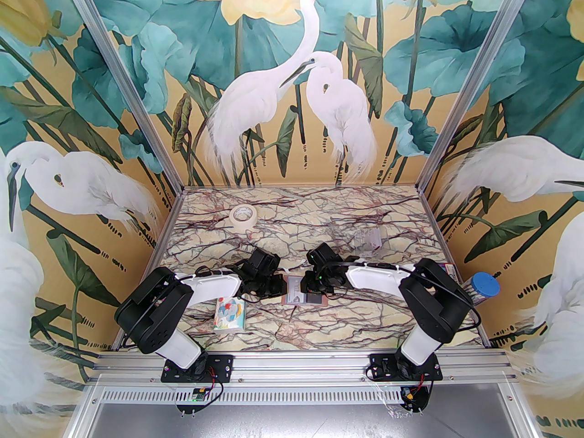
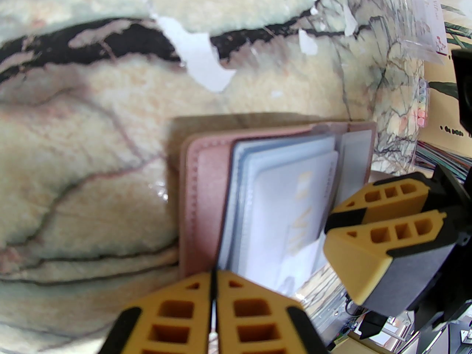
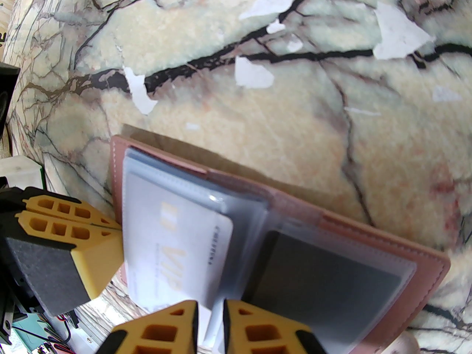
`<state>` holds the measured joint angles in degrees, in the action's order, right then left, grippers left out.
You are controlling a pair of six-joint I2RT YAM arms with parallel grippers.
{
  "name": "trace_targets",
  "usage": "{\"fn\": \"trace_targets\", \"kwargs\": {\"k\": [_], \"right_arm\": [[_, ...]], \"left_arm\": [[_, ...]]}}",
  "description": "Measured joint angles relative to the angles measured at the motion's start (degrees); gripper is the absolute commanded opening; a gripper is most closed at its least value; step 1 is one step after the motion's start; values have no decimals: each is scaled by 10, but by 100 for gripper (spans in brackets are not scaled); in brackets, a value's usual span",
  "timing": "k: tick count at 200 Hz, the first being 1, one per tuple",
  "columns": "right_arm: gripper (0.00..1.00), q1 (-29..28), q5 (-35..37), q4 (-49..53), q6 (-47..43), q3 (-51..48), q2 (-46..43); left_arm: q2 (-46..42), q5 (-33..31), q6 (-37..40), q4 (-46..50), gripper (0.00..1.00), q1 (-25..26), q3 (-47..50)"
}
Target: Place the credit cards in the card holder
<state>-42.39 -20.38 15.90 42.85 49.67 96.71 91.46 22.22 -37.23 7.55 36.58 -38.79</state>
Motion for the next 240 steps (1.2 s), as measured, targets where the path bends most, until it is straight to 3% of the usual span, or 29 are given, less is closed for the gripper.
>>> {"fn": "trace_targets", "kwargs": {"k": [240], "right_arm": [[9,0,7,28,9,22,22]], "left_arm": [[-19,-20,-3,4,20,6,7]]}}
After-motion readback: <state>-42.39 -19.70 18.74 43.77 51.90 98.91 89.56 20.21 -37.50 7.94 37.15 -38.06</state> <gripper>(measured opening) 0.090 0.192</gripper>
